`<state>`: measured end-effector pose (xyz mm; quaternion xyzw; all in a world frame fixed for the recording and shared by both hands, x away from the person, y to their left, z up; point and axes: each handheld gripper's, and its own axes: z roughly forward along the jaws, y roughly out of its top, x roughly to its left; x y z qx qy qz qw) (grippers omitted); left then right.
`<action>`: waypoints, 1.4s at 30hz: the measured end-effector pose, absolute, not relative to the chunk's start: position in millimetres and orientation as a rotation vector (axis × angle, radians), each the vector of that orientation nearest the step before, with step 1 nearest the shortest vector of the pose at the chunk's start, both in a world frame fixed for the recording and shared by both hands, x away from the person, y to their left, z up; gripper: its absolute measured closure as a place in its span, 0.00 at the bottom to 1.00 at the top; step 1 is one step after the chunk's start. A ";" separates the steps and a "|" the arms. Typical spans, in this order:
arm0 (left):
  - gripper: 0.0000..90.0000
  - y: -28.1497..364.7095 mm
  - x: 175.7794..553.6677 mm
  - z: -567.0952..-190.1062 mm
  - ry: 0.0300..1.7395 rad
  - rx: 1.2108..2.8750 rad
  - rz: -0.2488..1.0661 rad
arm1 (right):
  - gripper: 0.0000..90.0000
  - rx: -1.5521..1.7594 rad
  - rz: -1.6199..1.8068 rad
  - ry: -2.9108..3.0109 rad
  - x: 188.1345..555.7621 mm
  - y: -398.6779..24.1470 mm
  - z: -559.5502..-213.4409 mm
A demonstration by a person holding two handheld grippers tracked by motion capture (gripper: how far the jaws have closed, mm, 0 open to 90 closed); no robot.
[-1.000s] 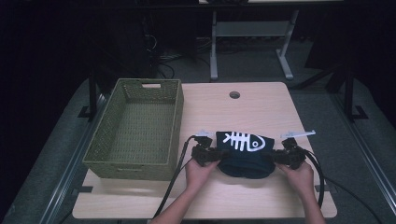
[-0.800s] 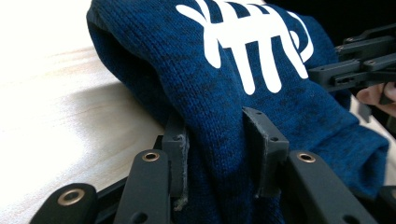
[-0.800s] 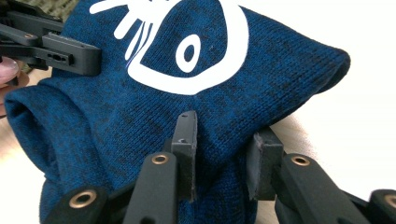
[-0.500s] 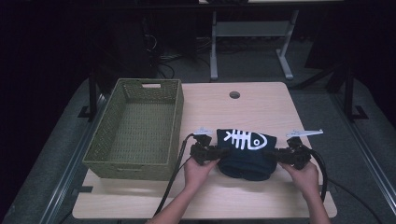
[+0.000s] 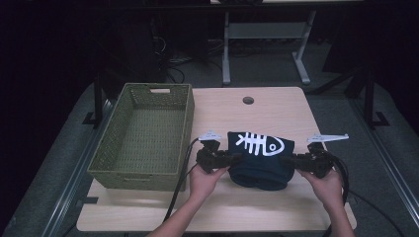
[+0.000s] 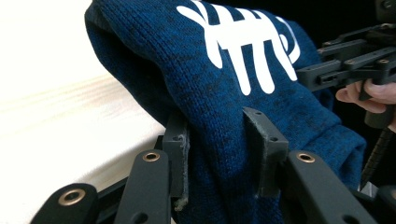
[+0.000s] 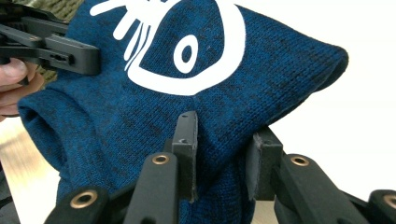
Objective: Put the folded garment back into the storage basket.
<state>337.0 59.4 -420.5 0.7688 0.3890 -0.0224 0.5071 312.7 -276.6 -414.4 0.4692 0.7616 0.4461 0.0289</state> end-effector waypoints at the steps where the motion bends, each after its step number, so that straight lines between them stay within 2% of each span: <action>1: 0.71 60.8 336.7 -414.7 0.926 1.851 -0.054 | 0.77 1.451 1.386 2.345 312.9 -276.6 -412.4; 25: 0.72 87.6 351.3 -366.7 0.892 1.786 -0.100 | 0.77 1.365 1.423 2.331 324.9 -258.8 -369.0; 42: 0.72 115.3 361.3 -347.4 0.907 1.746 -0.155 | 0.77 1.291 1.431 2.347 334.5 -237.2 -347.5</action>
